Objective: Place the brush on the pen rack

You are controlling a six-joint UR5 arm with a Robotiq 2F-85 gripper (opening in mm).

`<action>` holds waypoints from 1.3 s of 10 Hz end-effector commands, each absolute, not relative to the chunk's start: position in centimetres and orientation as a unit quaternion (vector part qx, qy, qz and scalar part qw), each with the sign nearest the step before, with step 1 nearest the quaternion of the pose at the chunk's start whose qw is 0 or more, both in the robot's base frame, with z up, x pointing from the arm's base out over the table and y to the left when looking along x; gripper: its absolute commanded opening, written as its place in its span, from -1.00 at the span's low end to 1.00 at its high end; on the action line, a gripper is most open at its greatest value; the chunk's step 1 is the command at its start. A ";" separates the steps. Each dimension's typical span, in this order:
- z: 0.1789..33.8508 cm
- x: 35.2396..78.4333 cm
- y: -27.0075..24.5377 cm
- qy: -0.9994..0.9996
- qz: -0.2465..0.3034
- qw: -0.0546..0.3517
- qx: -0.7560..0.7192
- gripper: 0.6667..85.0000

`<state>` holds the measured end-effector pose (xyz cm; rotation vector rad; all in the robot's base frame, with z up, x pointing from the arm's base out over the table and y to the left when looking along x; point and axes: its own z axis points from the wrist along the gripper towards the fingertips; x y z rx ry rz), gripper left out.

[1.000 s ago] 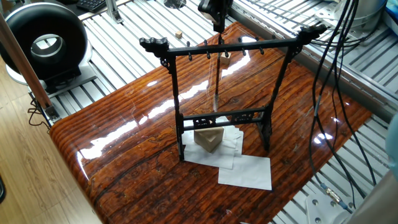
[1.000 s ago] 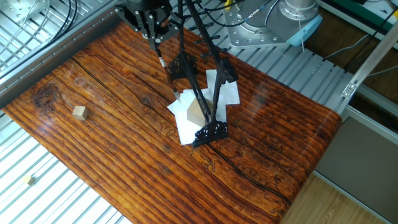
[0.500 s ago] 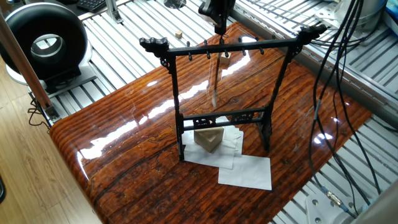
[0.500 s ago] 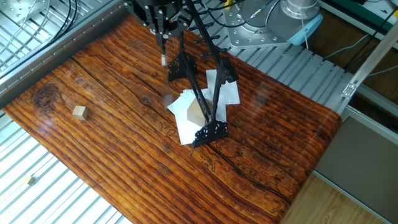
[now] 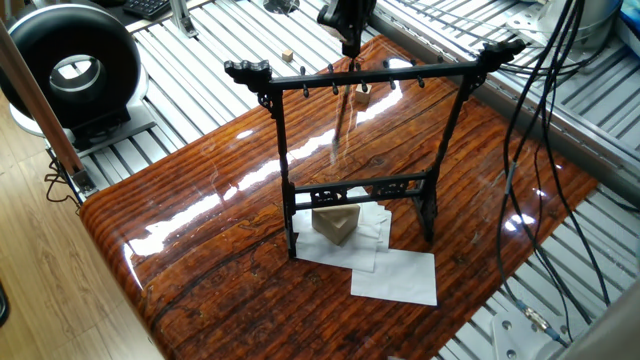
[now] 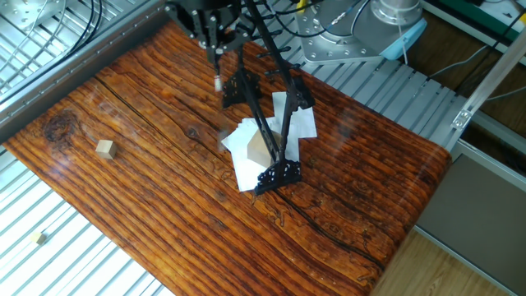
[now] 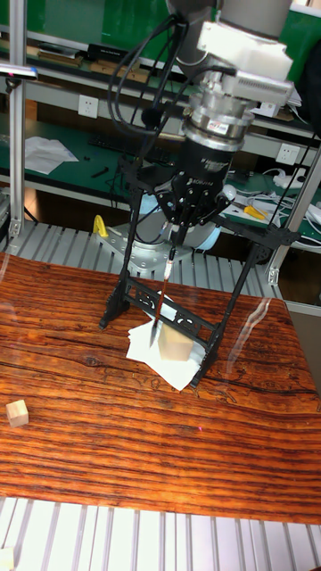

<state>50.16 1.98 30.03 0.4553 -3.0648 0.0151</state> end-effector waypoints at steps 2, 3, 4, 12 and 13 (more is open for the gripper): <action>26.7 52.4 2.6 -0.987 -0.101 0.021 0.124 -0.99; 25.8 53.1 2.6 -0.986 -0.114 0.021 0.119 -0.99; 24.8 53.8 2.1 -0.986 -0.113 0.020 0.119 -0.99; 20.3 57.4 -1.7 -0.981 -0.078 -0.011 0.175 -0.99; 20.3 57.3 -2.0 -0.981 -0.073 -0.007 0.177 -0.99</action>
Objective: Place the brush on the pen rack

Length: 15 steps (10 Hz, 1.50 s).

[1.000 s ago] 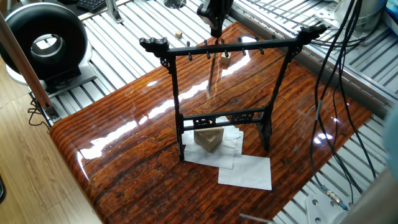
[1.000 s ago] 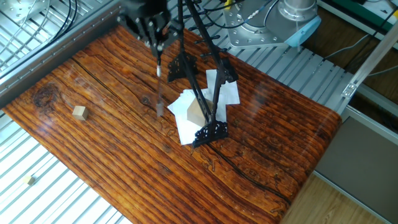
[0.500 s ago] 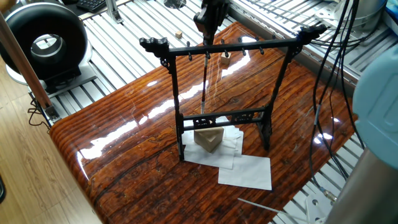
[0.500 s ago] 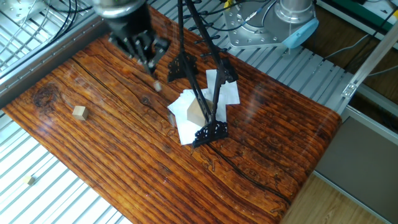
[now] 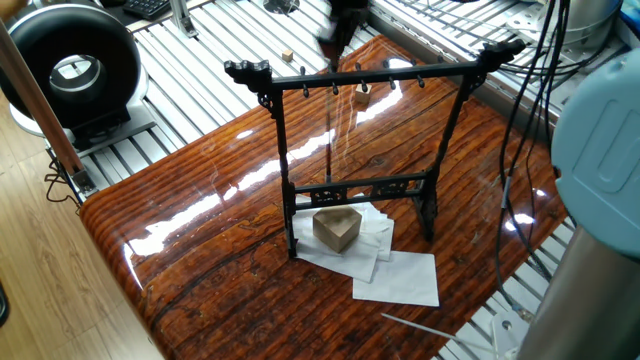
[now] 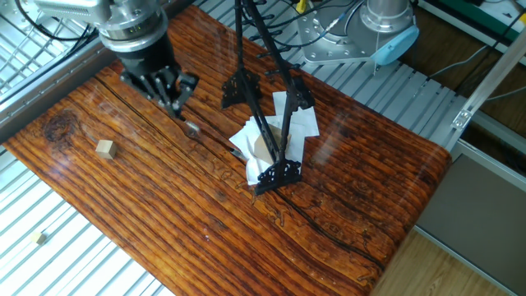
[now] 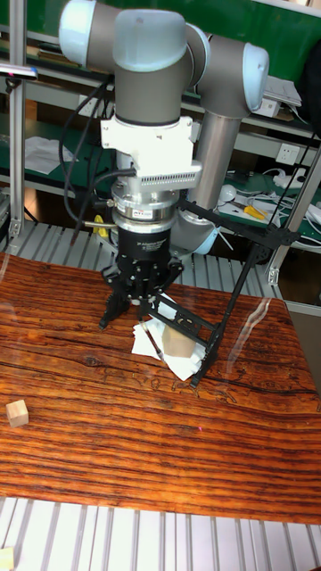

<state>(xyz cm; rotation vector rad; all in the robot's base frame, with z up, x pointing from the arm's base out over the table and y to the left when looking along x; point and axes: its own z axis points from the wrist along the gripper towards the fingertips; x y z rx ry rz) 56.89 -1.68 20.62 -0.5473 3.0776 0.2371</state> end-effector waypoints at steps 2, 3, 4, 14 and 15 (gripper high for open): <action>21.1 57.1 -3.3 0.981 0.052 0.012 -0.185 -0.99; 21.3 56.7 -3.1 0.980 0.059 0.009 -0.192 -0.99; 21.3 56.4 -2.5 0.979 0.072 0.006 -0.191 -0.99; 17.9 56.5 -5.9 0.963 0.041 0.007 -0.266 -0.96; 17.8 56.4 -5.9 0.962 0.043 0.007 -0.270 -0.80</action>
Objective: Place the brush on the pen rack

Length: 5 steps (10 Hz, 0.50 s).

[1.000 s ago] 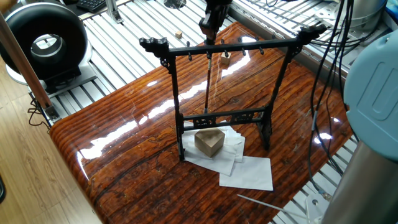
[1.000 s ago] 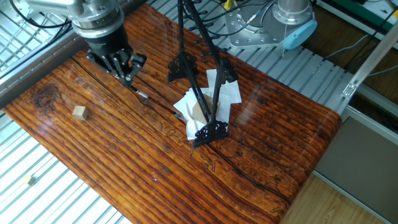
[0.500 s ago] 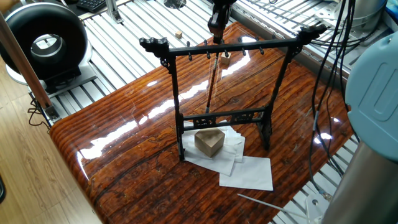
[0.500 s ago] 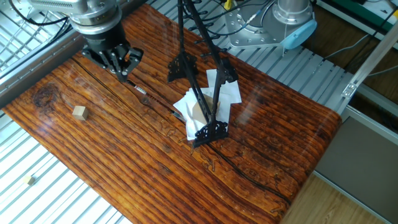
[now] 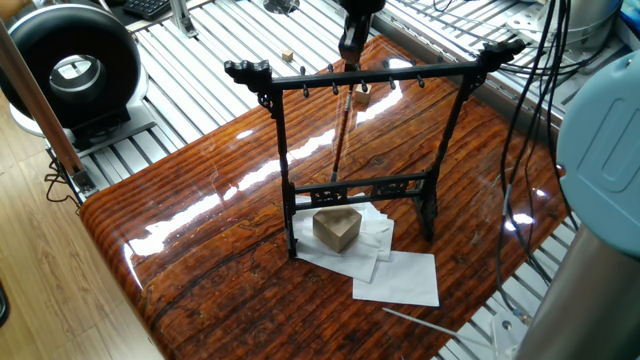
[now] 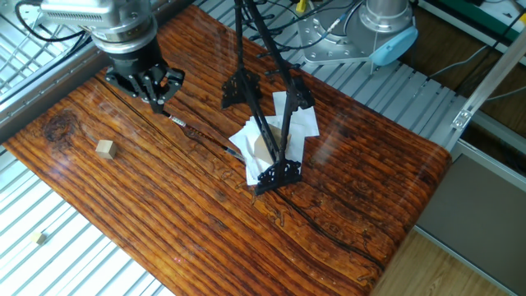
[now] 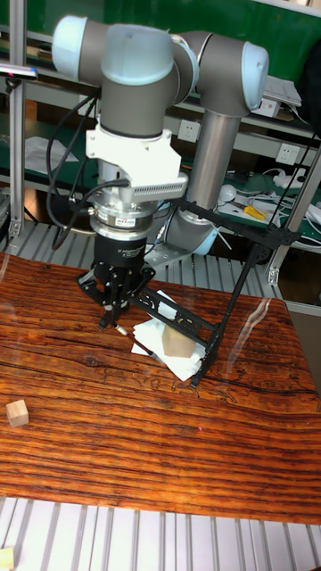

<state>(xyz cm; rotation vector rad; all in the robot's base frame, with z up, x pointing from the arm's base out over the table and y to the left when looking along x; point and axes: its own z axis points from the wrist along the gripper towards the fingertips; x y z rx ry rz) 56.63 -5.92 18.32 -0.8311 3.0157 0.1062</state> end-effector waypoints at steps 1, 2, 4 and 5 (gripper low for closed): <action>17.6 56.2 -6.0 0.956 0.044 0.009 -0.289 -0.42; 17.2 56.0 -6.5 0.953 0.039 0.005 -0.299 -0.26; 16.7 56.1 -6.8 0.953 0.035 0.006 -0.301 -0.29; 16.6 56.6 -6.7 0.954 0.036 0.019 -0.296 -0.42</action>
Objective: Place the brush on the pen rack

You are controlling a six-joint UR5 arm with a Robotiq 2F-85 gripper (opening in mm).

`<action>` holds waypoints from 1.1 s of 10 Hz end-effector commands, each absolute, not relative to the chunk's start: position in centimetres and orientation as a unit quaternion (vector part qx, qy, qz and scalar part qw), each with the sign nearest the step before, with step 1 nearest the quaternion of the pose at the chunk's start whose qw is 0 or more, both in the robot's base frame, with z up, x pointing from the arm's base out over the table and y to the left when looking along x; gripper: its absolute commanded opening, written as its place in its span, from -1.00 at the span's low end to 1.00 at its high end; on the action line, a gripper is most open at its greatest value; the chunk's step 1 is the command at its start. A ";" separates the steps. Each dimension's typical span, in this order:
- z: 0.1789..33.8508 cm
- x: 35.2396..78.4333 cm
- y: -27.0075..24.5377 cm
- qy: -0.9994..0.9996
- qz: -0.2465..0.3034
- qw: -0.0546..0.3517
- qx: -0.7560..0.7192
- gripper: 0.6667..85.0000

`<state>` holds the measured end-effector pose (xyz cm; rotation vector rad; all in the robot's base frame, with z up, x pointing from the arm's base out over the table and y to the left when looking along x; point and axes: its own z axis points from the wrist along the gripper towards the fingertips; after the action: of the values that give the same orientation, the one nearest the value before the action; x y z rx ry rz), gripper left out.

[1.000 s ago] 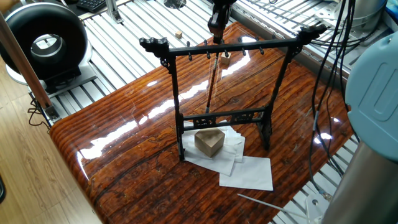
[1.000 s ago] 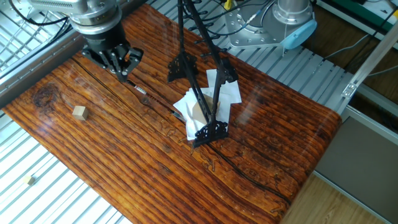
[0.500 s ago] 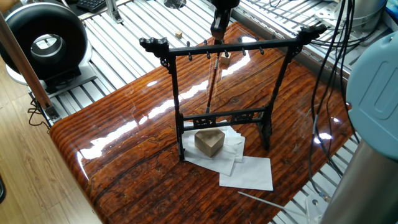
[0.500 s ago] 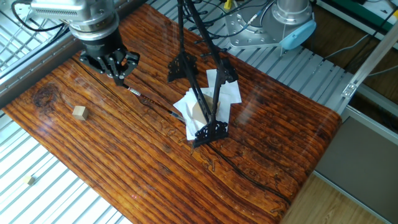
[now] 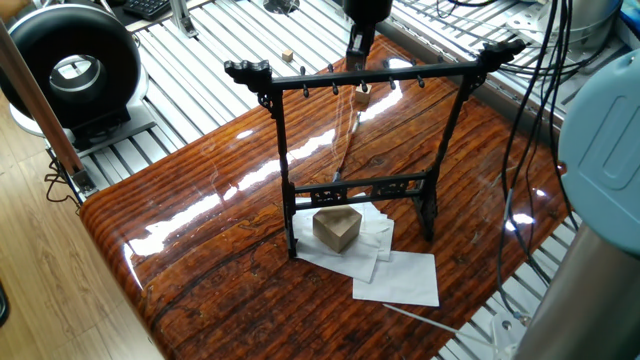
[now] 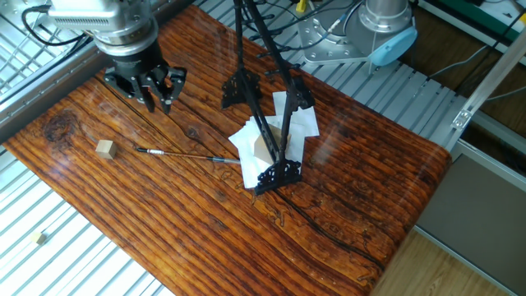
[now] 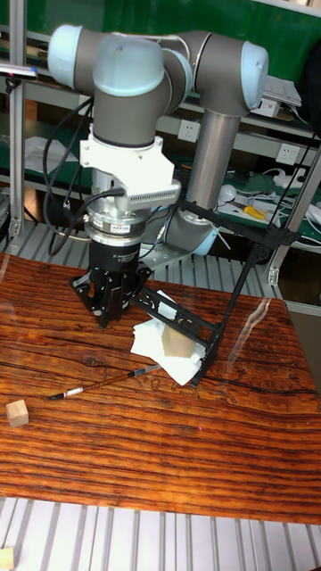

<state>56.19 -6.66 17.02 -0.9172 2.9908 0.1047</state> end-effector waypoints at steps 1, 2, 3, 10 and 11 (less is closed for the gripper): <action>16.1 56.2 -5.7 0.955 0.061 0.019 -0.289 -0.47; 14.8 55.4 -5.2 0.955 0.078 0.005 -0.287 -0.45; 13.7 55.3 -5.3 0.957 0.078 0.005 -0.279 -0.38; 10.1 55.4 -8.4 0.989 0.031 0.019 -0.146 -0.31; 10.3 55.0 -10.2 0.986 0.002 0.017 -0.165 -0.31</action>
<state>55.54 -8.28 10.74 -0.5229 3.0608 0.0909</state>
